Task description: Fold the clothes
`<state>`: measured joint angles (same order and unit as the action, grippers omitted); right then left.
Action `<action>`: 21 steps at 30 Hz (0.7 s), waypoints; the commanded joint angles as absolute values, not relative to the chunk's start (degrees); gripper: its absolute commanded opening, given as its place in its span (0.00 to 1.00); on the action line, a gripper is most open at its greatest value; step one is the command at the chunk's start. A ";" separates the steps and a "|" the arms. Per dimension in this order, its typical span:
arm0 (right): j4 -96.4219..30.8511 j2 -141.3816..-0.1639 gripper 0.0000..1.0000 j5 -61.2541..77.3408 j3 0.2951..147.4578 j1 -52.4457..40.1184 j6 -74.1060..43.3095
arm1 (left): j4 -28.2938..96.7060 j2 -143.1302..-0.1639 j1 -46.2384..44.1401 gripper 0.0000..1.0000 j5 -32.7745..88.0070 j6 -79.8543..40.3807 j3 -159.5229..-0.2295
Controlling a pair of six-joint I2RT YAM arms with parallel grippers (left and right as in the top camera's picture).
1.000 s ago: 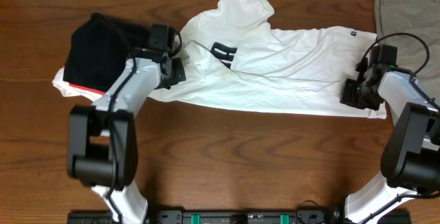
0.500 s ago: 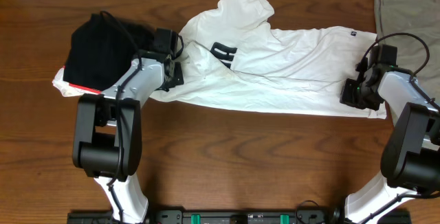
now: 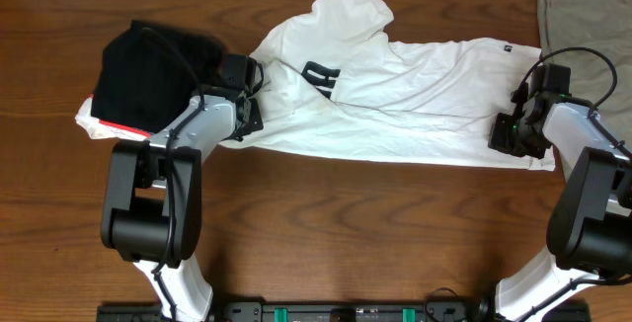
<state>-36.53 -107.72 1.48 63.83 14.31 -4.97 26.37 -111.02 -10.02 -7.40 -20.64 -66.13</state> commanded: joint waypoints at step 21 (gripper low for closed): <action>-38.37 -110.52 0.03 0.45 62.89 13.96 -5.50 | 46.28 -105.62 -12.36 0.06 -7.14 -29.06 -61.21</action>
<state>-37.41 -107.79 1.56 64.01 14.31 -4.99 45.25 -107.85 -11.84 -9.37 -28.51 -63.59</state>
